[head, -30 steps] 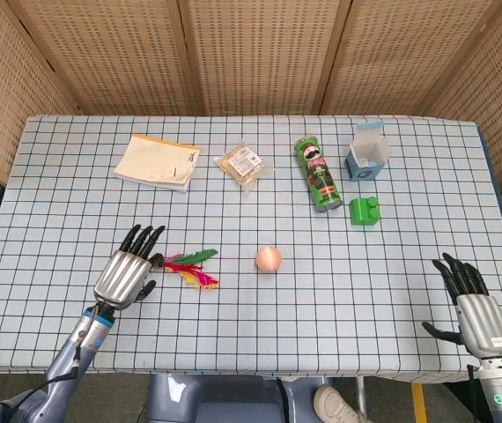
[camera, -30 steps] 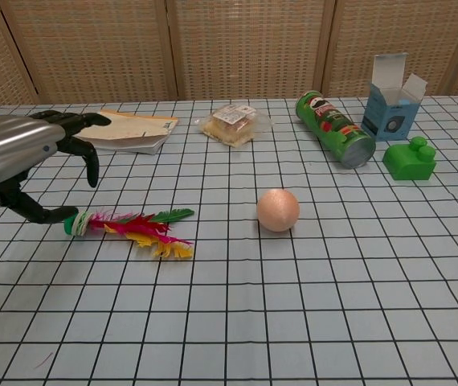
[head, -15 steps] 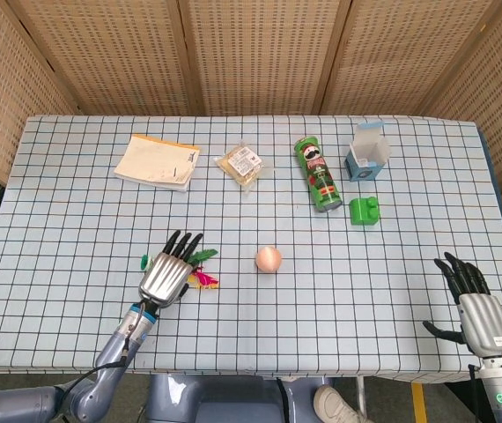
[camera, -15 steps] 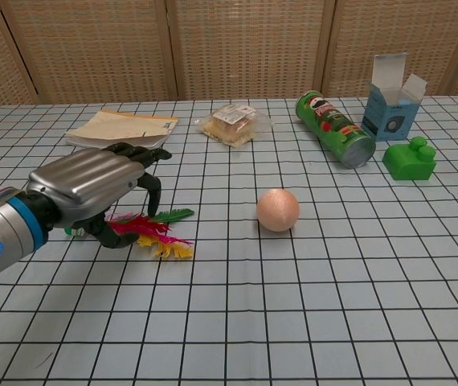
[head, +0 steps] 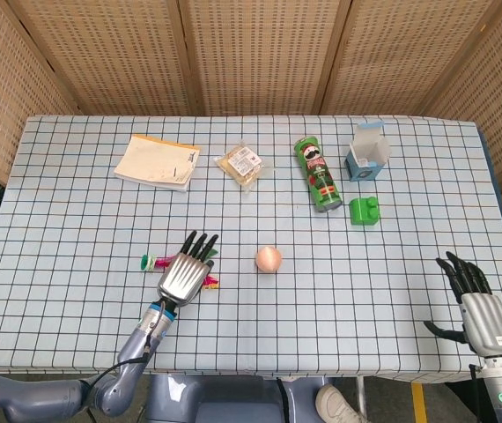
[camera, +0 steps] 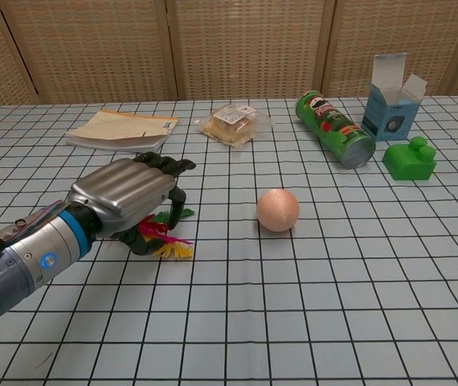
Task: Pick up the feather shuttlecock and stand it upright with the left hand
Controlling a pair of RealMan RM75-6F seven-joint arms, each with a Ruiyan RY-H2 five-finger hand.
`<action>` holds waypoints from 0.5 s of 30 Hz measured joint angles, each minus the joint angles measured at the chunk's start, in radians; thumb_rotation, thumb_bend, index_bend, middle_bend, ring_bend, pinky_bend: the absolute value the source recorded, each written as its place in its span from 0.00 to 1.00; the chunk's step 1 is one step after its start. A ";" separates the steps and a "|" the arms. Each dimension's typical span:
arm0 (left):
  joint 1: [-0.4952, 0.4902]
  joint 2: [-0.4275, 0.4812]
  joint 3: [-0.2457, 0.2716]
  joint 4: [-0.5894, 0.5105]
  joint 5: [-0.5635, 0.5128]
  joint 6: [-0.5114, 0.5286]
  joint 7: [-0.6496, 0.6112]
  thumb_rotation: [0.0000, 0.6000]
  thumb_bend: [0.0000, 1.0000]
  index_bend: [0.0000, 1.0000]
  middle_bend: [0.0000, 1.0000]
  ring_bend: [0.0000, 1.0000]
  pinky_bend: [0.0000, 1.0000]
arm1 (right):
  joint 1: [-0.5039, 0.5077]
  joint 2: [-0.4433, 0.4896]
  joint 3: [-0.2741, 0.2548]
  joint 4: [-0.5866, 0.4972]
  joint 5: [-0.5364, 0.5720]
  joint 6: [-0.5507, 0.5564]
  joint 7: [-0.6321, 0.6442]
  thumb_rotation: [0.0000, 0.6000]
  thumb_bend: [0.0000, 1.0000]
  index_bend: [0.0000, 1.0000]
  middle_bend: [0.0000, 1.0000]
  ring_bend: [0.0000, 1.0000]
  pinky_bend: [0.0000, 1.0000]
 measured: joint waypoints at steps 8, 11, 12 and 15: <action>-0.016 -0.034 0.013 0.039 -0.007 0.013 0.013 1.00 0.34 0.54 0.00 0.00 0.00 | 0.000 0.001 0.001 0.001 0.000 -0.001 0.007 1.00 0.04 0.00 0.00 0.00 0.00; -0.020 -0.038 0.016 0.048 -0.007 0.014 0.015 1.00 0.34 0.54 0.00 0.00 0.00 | 0.000 0.002 0.000 0.001 -0.001 0.000 0.010 1.00 0.04 0.00 0.00 0.00 0.00; -0.022 -0.039 0.016 0.052 -0.008 0.013 0.016 1.00 0.34 0.54 0.00 0.00 0.00 | 0.000 0.002 0.000 0.001 -0.001 0.001 0.010 1.00 0.04 0.00 0.00 0.00 0.00; -0.029 -0.049 0.015 0.066 -0.013 0.010 0.017 1.00 0.34 0.55 0.00 0.00 0.00 | 0.000 0.002 0.000 0.001 -0.001 -0.001 0.010 1.00 0.04 0.00 0.00 0.00 0.00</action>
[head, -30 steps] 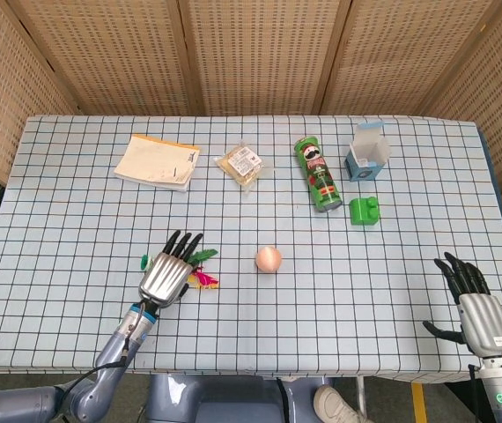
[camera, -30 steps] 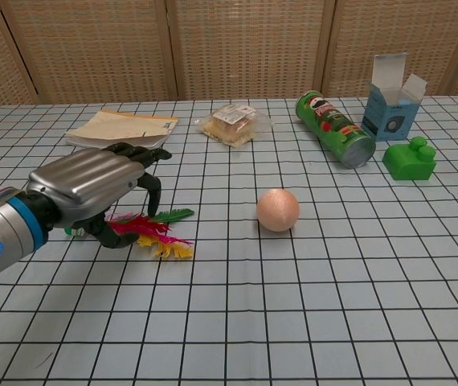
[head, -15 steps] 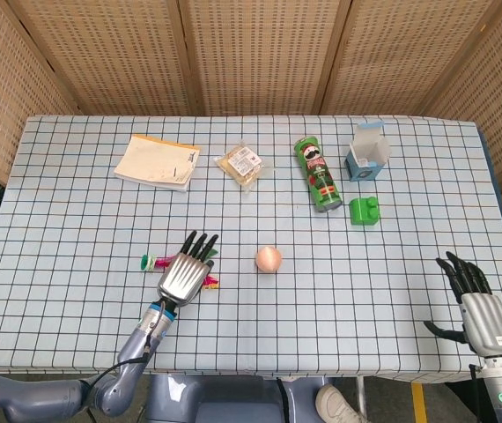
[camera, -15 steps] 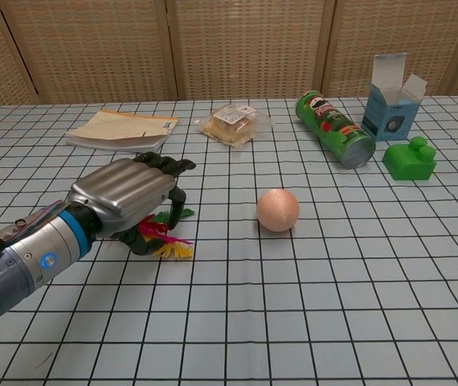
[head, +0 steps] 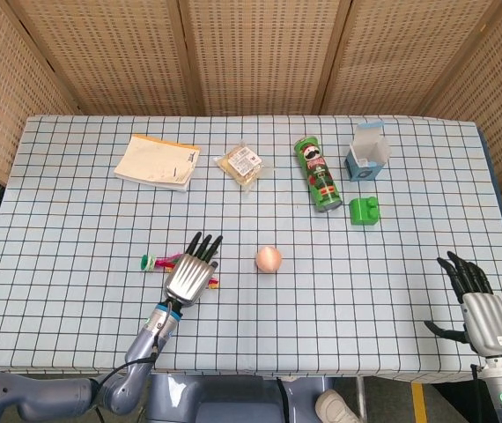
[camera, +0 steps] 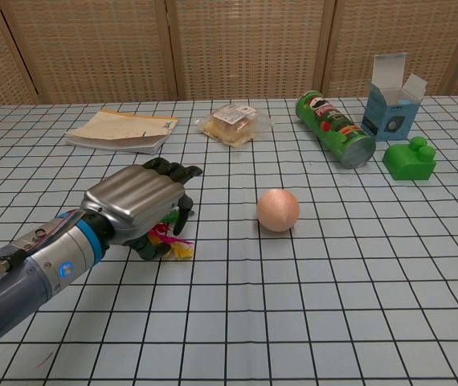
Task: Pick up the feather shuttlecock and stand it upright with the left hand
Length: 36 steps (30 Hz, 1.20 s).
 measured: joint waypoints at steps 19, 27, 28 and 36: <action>-0.017 -0.022 0.014 0.033 0.010 0.013 0.002 1.00 0.54 0.61 0.00 0.00 0.00 | -0.004 0.000 0.002 0.003 -0.003 0.011 0.007 1.00 0.04 0.00 0.00 0.00 0.00; -0.021 -0.027 0.016 0.039 0.020 0.020 -0.004 1.00 0.55 0.62 0.00 0.00 0.00 | -0.008 0.003 0.003 0.004 0.003 0.014 0.012 1.00 0.04 0.00 0.00 0.00 0.00; -0.021 -0.025 0.016 0.037 0.022 0.022 -0.005 1.00 0.55 0.62 0.00 0.00 0.00 | -0.009 0.003 0.003 0.006 0.004 0.016 0.012 1.00 0.04 0.00 0.00 0.00 0.00; -0.019 0.011 0.018 0.001 0.033 0.033 -0.007 1.00 0.55 0.63 0.00 0.00 0.00 | -0.013 0.006 0.002 0.006 0.002 0.020 0.015 1.00 0.04 0.00 0.00 0.00 0.00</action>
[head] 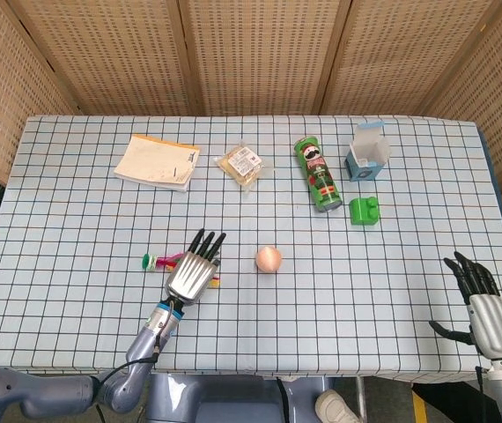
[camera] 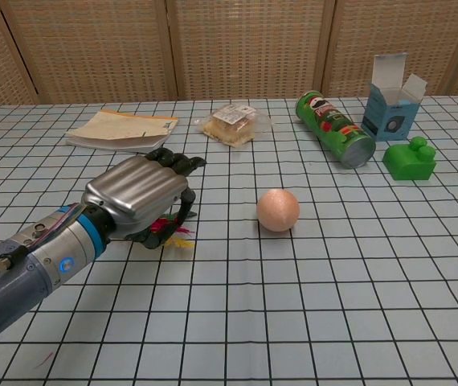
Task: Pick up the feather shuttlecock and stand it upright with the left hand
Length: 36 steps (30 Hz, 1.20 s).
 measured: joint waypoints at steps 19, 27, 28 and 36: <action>0.031 0.171 -0.009 -0.137 0.076 0.069 -0.081 1.00 0.57 0.68 0.00 0.00 0.00 | 0.001 -0.006 0.000 0.001 0.000 -0.002 -0.015 1.00 0.04 0.00 0.00 0.00 0.00; 0.047 0.272 -0.020 -0.200 0.097 0.091 -0.122 1.00 0.57 0.69 0.00 0.00 0.00 | 0.001 -0.008 0.001 0.003 0.002 -0.004 -0.019 1.00 0.04 0.00 0.00 0.00 0.00; 0.049 0.282 -0.022 -0.208 0.099 0.094 -0.127 1.00 0.57 0.69 0.00 0.00 0.00 | 0.000 -0.008 0.001 0.003 0.002 -0.004 -0.020 1.00 0.04 0.00 0.00 0.00 0.00; 0.061 0.366 -0.046 -0.288 0.122 0.123 -0.160 1.00 0.57 0.70 0.00 0.00 0.00 | -0.001 -0.009 0.000 0.004 0.001 -0.002 -0.022 1.00 0.04 0.00 0.00 0.00 0.00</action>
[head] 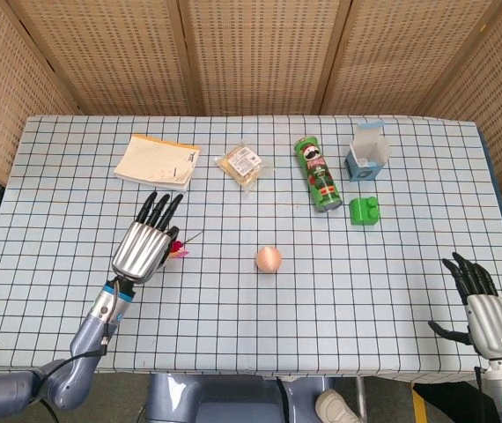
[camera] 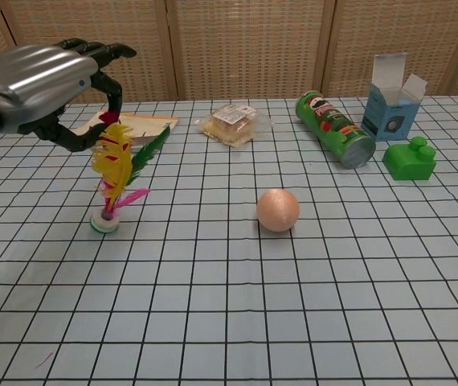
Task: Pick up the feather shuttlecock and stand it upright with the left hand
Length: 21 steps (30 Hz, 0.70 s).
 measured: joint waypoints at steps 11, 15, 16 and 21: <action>0.016 0.071 -0.014 -0.050 0.014 0.018 -0.049 1.00 0.57 0.70 0.00 0.00 0.00 | 0.000 0.000 0.002 -0.003 0.001 0.000 -0.004 1.00 0.04 0.00 0.00 0.00 0.00; 0.023 0.075 -0.003 -0.042 0.023 0.021 -0.065 1.00 0.57 0.70 0.00 0.00 0.00 | 0.000 0.000 0.002 -0.004 0.000 0.001 -0.005 1.00 0.04 0.00 0.00 0.00 0.00; 0.024 0.075 -0.001 -0.039 0.025 0.021 -0.068 1.00 0.57 0.70 0.00 0.00 0.00 | 0.000 0.000 0.001 -0.004 0.000 0.001 -0.006 1.00 0.04 0.00 0.00 0.00 0.00; 0.029 0.071 0.007 -0.023 0.030 0.019 -0.086 1.00 0.57 0.70 0.00 0.00 0.00 | 0.000 -0.001 -0.001 -0.002 -0.003 0.000 -0.007 1.00 0.04 0.00 0.00 0.00 0.00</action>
